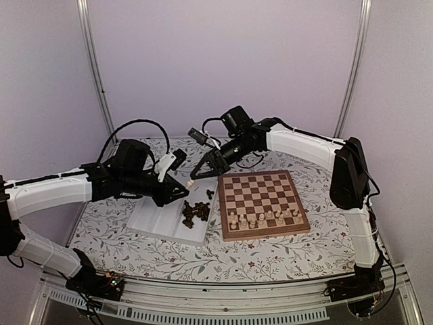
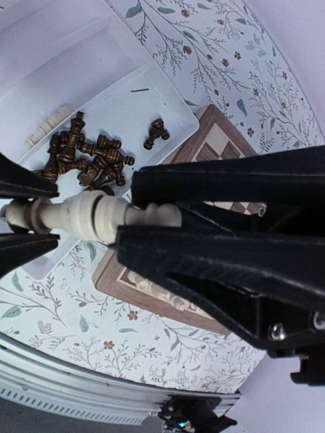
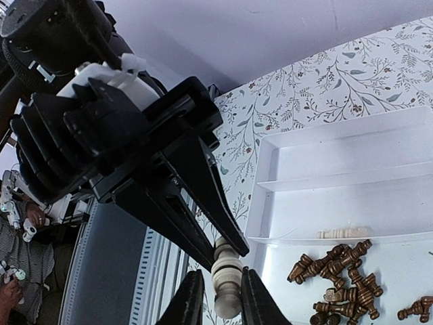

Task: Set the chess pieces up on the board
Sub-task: Pick up the chess piece from the storage box.

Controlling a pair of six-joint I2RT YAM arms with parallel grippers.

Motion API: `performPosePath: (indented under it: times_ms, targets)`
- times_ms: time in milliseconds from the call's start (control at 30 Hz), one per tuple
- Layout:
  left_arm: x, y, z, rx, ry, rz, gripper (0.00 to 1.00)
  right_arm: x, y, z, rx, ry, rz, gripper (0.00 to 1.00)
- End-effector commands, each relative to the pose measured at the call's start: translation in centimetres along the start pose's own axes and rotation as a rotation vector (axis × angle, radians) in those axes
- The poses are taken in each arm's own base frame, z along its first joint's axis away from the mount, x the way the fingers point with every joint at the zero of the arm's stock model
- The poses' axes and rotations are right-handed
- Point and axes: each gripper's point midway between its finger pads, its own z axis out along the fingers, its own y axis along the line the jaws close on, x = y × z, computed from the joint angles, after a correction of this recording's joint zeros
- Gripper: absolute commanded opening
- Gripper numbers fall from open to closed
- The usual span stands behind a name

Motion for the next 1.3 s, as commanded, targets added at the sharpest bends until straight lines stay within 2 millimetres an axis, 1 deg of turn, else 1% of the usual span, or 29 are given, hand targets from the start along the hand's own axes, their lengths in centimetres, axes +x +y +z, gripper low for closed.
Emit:
performPosePath:
  times_ms: [0, 67, 267, 333, 400, 433, 467, 533, 567, 600, 633, 667, 733, 833, 900, 1000, 1067, 1100, 1267]
  targets:
    - [-0.3, 0.0, -0.1, -0.014, -0.017, 0.019, 0.00, 1.0, -0.5, 0.6, 0.015, 0.023, 0.014, 0.15]
    - [-0.3, 0.0, -0.1, -0.015, -0.017, 0.019, 0.00, 1.0, -0.7, 0.6, 0.029, 0.024, 0.010, 0.09]
    - [-0.2, 0.1, 0.0, -0.021, -0.011, 0.017, 0.00, 0.8, -1.1, 0.0, 0.096, 0.032, -0.017, 0.03]
    - [-0.4, 0.1, -0.1, -0.024, -0.010, 0.017, 0.00, 0.7, -1.4, -0.8, 0.153, 0.044, -0.046, 0.03]
    - [-1.0, 0.3, -0.3, -0.041, -0.011, 0.020, 0.00, 1.0, -2.1, -2.1, 0.228, 0.062, -0.076, 0.02]
    - [-1.5, 0.5, -0.5, -0.054, -0.011, 0.021, 0.00, 1.0, -2.2, -3.1, 0.270, 0.067, -0.105, 0.02]
    - [-2.2, 0.6, -0.6, -0.069, -0.010, 0.025, 0.00, 1.6, -2.8, -3.9, 0.315, 0.083, -0.116, 0.02]
    - [-3.7, 0.9, -0.7, -0.094, -0.007, 0.040, 0.00, 2.3, -3.0, -6.0, 0.406, 0.102, -0.159, 0.02]
    - [-5.0, 1.0, -0.8, -0.107, -0.015, 0.048, 0.00, 3.9, -3.8, -6.6, 0.450, 0.136, -0.150, 0.02]
    - [-5.6, 1.3, -0.6, -0.119, -0.007, 0.048, 0.00, 4.7, -4.1, -7.5, 0.495, 0.154, -0.165, 0.02]
    - [-6.6, 1.4, -0.3, -0.129, -0.012, 0.051, 0.00, 5.1, -4.5, -8.4, 0.541, 0.163, -0.179, 0.02]
    - [-7.2, 1.6, 0.1, -0.133, -0.007, 0.051, 0.00, 6.1, -4.4, -9.3, 0.577, 0.182, -0.188, 0.02]
    - [-8.8, 1.7, 1.0, -0.132, -0.013, 0.054, 0.00, 8.0, -5.1, -11.0, 0.656, 0.215, -0.188, 0.02]
    - [-10.4, 1.8, 2.5, -0.121, -0.018, 0.058, 0.00, 9.9, -5.3, -13.2, 0.732, 0.238, -0.184, 0.01]
    - [-10.4, 2.1, 3.4, -0.115, -0.010, 0.055, 0.00, 11.1, -5.5, -14.2, 0.763, 0.251, -0.174, 0.02]
    - [-9.7, 2.6, 3.6, -0.106, -0.023, 0.047, 0.00, 12.3, -5.5, -14.9, 0.793, 0.276, -0.182, 0.02]
    - [-8.9, 3.3, 3.3, -0.112, -0.031, 0.037, 0.00, 13.1, -5.6, -14.8, 0.793, 0.292, -0.182, 0.02]
    - [-8.1, 3.7, 3.1, -0.118, -0.026, 0.031, 0.00, 13.5, -5.8, -14.7, 0.788, 0.302, -0.180, 0.02]
    - [-7.2, 4.7, 2.5, -0.140, -0.031, 0.042, 0.00, 14.7, -6.6, -13.7, 0.746, 0.333, -0.142, 0.03]
